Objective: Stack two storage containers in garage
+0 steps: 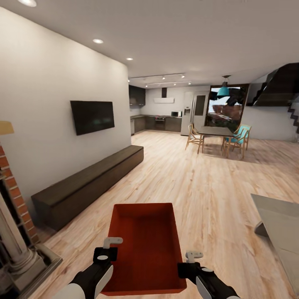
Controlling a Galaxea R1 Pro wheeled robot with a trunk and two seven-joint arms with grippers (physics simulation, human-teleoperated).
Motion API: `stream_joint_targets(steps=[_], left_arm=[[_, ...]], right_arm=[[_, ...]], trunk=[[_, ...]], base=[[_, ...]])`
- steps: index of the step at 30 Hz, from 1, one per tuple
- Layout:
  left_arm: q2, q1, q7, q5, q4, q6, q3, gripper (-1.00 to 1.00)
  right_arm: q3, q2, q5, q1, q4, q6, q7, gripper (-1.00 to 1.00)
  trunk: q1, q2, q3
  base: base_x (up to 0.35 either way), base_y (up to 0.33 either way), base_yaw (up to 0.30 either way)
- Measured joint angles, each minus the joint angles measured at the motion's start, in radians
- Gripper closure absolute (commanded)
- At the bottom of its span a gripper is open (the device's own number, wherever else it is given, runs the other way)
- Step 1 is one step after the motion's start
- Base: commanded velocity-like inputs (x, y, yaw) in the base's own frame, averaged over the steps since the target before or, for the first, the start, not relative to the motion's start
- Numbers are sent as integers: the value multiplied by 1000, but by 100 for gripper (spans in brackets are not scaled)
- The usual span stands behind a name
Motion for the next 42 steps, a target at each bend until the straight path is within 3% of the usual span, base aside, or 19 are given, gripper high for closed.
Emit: stream_joint_targets(steps=[11, 26, 34, 42], left_arm=[[0, 0, 0, 2, 0, 0, -1, 100], [0, 0, 0, 2, 0, 0, 0, 100], [2, 0, 0, 2, -1, 0, -2, 100], [1, 0, 1, 3, 0, 0, -2, 100]], right_arm=[[0, 0, 0, 0, 0, 1, 1, 100], [0, -1, 0, 0, -1, 1, 1, 100], [0, 2, 1, 0, 0, 0, -3, 100], [-1, 2, 3, 0, 0, 0, -2, 100]], trunk=[[0, 0, 12], [0, 0, 14], [0, 0, 4], [-1, 0, -4]], base=[[71, 0, -225], [5, 0, -14], [28, 0, -55], [264, 0, -219]])
